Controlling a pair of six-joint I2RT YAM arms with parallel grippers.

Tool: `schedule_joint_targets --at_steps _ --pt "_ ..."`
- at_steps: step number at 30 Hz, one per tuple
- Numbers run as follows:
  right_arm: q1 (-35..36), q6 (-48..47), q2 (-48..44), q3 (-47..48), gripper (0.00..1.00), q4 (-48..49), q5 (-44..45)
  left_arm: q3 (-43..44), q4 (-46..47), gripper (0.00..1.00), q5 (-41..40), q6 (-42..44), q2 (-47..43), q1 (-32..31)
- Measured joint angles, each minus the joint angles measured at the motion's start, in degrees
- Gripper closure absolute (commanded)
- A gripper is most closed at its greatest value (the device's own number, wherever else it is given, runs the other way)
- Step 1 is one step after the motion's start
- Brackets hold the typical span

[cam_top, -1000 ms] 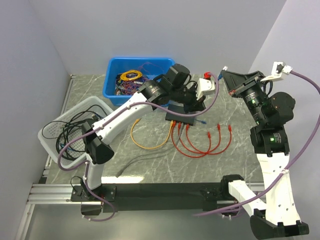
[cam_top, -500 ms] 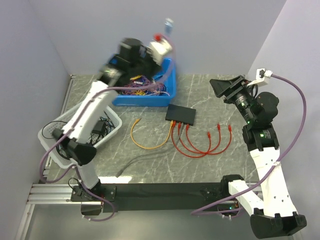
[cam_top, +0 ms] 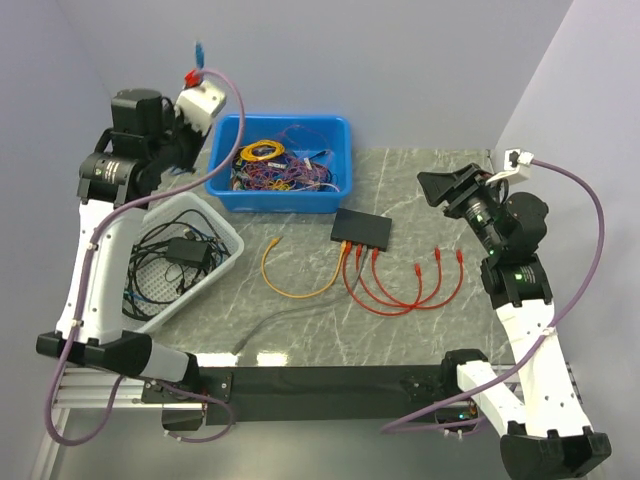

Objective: Pull the plug from the switch port

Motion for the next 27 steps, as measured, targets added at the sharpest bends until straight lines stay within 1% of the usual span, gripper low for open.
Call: schedule_joint_targets --at_steps 1,5,8,10,16,19,22,23,24,25,26,27 --pt "0.0 -0.1 0.1 -0.3 0.31 0.0 0.0 -1.7 -1.6 1.0 -1.0 0.9 -0.7 1.4" --pt "0.0 -0.3 0.6 -1.4 0.31 -0.5 0.0 -13.2 -6.4 1.0 -2.4 4.6 -3.8 9.2" --pt "0.0 -0.5 0.7 -2.3 0.31 -0.6 -0.2 -20.3 -9.5 1.0 -1.8 7.0 -4.2 15.8" --pt "0.0 -0.5 0.8 -2.9 0.31 -0.5 -0.3 -25.4 -10.9 0.99 -1.1 8.1 -4.4 18.9" --pt "0.0 -0.4 2.0 -4.4 0.31 -0.5 -0.9 -44.0 -9.0 1.0 1.8 10.2 -5.7 22.3" --pt "0.0 -0.4 2.3 -4.9 0.31 -0.5 -1.1 -49.3 -6.5 1.0 1.0 10.4 -2.6 25.9" --pt "0.0 -0.5 2.3 -5.0 0.31 -0.5 -1.1 -51.7 -3.6 1.0 -0.4 10.4 2.1 29.9" --pt "0.0 -0.5 2.3 -5.0 0.31 -0.5 -1.0 -52.2 -2.9 0.97 -0.9 10.4 3.3 31.0" --pt "0.0 -0.5 2.3 -5.0 0.31 -0.5 -1.0 -52.5 -2.5 0.86 -1.2 10.4 4.0 31.6" --pt "0.0 -0.5 2.3 -5.0 0.31 -0.5 -1.0 -52.7 -2.1 0.54 -1.5 10.6 4.5 32.2" --pt "0.0 -0.5 2.3 -5.0 0.31 -0.5 -1.1 -52.9 -2.0 0.38 -1.6 11.4 4.7 32.5" --pt "0.0 -0.5 2.3 -5.0 0.31 -0.5 -1.0 -52.9 -2.0 0.04 -1.5 11.8 4.7 32.5"
